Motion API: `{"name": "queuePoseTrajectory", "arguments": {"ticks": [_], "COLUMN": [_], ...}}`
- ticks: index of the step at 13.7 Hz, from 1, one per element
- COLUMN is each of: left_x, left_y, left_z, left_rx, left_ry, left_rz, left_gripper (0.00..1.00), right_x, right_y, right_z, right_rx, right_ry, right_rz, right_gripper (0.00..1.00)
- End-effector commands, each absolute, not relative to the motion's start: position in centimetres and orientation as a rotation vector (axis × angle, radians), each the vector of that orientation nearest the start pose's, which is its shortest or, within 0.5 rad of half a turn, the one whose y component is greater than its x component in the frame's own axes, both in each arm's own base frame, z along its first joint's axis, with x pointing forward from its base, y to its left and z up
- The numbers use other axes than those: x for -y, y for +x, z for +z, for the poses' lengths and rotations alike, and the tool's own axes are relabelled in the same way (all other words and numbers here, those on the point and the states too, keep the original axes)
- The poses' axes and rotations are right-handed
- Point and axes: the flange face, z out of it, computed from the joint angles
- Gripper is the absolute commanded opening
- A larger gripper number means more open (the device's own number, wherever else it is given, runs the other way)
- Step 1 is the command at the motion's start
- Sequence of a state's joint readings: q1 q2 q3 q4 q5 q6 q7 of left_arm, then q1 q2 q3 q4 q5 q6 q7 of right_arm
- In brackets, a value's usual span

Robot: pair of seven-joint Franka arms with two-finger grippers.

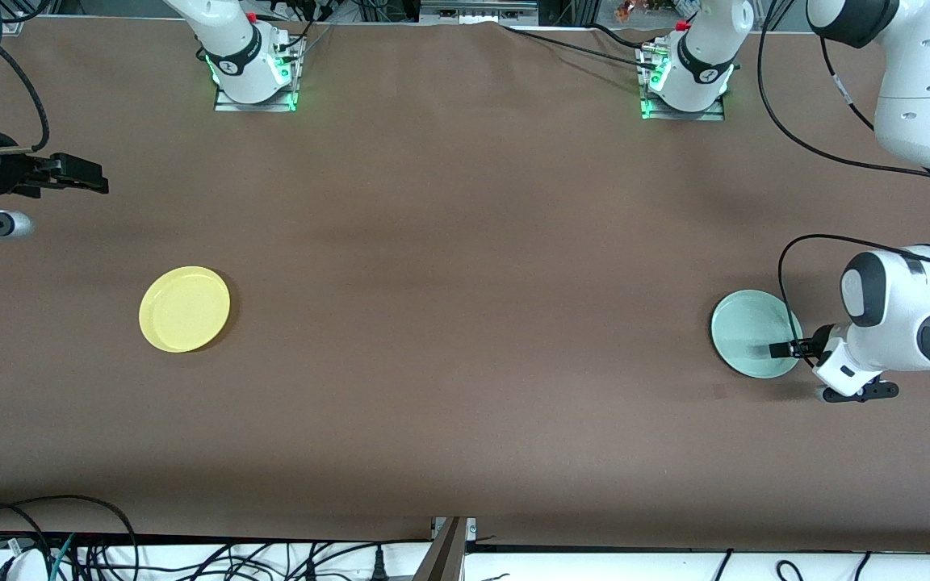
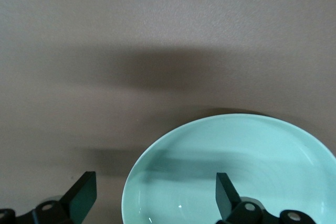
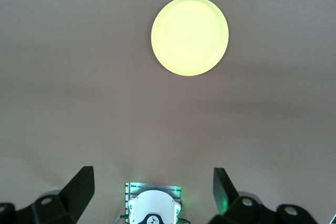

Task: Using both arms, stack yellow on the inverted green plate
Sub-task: 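Grasp the green plate with the left gripper while the right gripper reaches the yellow plate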

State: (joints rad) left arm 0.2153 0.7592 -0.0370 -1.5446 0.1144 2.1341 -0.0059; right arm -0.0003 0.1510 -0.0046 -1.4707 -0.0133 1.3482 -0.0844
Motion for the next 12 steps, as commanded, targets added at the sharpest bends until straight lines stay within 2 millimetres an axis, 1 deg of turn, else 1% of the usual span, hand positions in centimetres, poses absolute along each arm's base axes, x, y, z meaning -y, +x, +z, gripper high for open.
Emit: {"name": "queuePoseTrajectory", "arguments": {"ticks": [1, 2, 3, 4, 6, 7, 8, 9, 10, 12], "left_x": [-13.8, -14.3, -15.7, -16.8, -17.2, -17.1, -17.0, -16.7, -16.5, -16.0], "left_y": [67.9, 67.7, 67.3, 66.9, 66.7, 66.5, 66.1, 66.0, 65.7, 65.3], "left_z": [19.5, 19.4, 19.0, 18.4, 18.3, 18.1, 18.2, 18.2, 18.1, 18.4], "left_rx": [0.165, 0.168, 0.112, 0.068, 0.044, 0.048, 0.055, 0.047, 0.048, 0.061], "left_ry": [-3.057, -3.058, -3.067, -3.077, -3.079, -3.079, -3.078, -3.076, -3.076, -3.08], "left_rz": [0.256, 0.259, 0.273, 0.29, 0.31, 0.336, 0.376, 0.411, 0.45, 0.515], "left_gripper": [1.0, 1.0, 0.86, 0.83, 0.76, 0.71, 0.7, 0.67, 0.62, 0.42], "right_x": [0.8, 0.8, 0.8, 0.9, 1.6, 2.3, 2.9, 4.0, 5.3, 6.1], "right_y": [58.0, 58.0, 58.0, 58.0, 58.0, 58.1, 58.2, 58.2, 58.4, 58.8], "right_z": [56.1, 56.1, 56.2, 56.0, 55.7, 55.2, 55.0, 54.7, 53.8, 53.2], "right_rx": [0.121, 0.123, 0.123, 0.122, 0.103, 0.085, 0.08, 0.07, 0.066, 0.062], "right_ry": [-3.119, -3.12, -3.122, -3.124, -3.124, -3.116, -3.112, -3.111, -3.095, -3.1], "right_rz": [0.455, 0.455, 0.453, 0.466, 0.478, 0.489, 0.493, 0.501, 0.52, 0.505], "right_gripper": [1.0, 1.0, 1.0, 1.0, 1.0, 1.0, 1.0, 1.0, 1.0, 1.0]}}
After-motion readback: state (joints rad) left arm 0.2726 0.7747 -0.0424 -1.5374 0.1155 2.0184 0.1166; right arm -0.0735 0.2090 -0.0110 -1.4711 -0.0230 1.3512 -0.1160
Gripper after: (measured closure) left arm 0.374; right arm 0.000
